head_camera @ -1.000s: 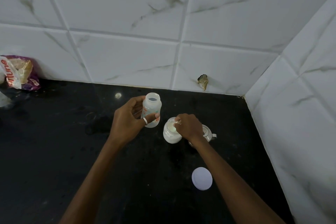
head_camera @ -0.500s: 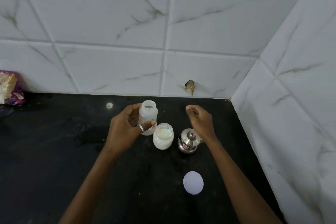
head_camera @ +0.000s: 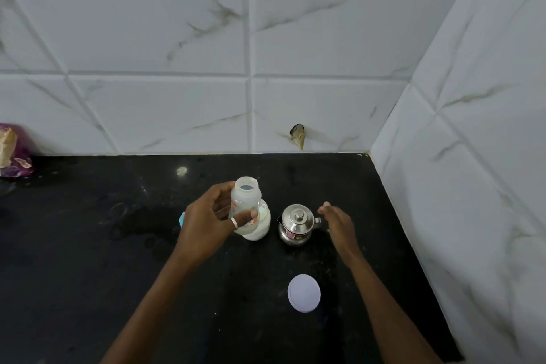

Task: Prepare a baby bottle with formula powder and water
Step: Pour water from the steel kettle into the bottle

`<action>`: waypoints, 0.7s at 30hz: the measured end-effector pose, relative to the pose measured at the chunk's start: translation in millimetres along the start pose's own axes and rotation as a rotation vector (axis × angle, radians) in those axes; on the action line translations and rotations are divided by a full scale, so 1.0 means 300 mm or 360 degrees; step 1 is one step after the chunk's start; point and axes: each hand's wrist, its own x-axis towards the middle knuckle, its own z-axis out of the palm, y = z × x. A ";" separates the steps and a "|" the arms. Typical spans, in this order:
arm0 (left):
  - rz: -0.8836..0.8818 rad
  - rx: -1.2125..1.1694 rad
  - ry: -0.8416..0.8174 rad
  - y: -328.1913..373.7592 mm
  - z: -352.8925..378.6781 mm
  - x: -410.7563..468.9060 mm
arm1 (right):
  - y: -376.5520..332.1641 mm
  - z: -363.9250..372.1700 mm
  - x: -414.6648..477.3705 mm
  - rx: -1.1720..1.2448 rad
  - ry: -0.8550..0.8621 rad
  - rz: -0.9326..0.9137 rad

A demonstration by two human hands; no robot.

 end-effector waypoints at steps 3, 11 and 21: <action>-0.0040 0.0008 -0.0001 -0.009 0.028 -0.005 | 0.042 0.004 0.000 -0.0040 -0.0039 -0.0058; -0.0099 0.0048 0.0049 -0.028 0.062 -0.036 | 0.094 0.014 0.026 0.0034 -0.0194 -0.0002; -0.0133 0.0080 0.0124 -0.032 0.071 -0.075 | 0.079 0.024 0.049 0.0064 -0.0378 -0.0016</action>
